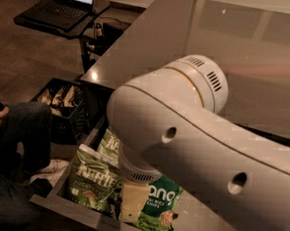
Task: Pick green jalapeno chip bag from top drawer and place on counter
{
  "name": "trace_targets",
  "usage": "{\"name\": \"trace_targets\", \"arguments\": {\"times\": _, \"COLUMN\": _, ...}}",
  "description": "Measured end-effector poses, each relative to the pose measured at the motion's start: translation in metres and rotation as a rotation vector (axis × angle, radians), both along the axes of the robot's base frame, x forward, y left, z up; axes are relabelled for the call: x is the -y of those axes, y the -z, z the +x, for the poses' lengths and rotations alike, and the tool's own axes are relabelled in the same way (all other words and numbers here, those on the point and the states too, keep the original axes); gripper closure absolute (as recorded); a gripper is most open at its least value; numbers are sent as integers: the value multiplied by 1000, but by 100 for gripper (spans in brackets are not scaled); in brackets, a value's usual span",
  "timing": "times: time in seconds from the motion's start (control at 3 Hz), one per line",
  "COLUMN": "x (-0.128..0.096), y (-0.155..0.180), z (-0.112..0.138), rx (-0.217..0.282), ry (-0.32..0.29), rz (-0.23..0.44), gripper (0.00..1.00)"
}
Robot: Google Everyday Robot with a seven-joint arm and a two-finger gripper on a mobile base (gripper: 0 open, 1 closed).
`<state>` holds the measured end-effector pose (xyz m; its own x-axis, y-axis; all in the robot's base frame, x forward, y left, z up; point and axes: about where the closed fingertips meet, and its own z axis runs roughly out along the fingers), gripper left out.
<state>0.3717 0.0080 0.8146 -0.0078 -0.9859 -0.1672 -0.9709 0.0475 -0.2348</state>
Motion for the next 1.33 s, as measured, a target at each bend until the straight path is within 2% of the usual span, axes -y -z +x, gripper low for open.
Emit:
{"name": "trace_targets", "arguments": {"times": 0.67, "x": -67, "y": 53, "z": 0, "rx": -37, "ry": -78, "rz": -4, "gripper": 0}}
{"name": "trace_targets", "arguments": {"times": 1.0, "x": -89, "y": 67, "z": 9, "rx": -34, "ry": -122, "rz": -17, "gripper": 0}}
{"name": "trace_targets", "arguments": {"times": 1.33, "x": -99, "y": 78, "z": 25, "rx": -26, "ry": -149, "rz": -38, "gripper": 0}}
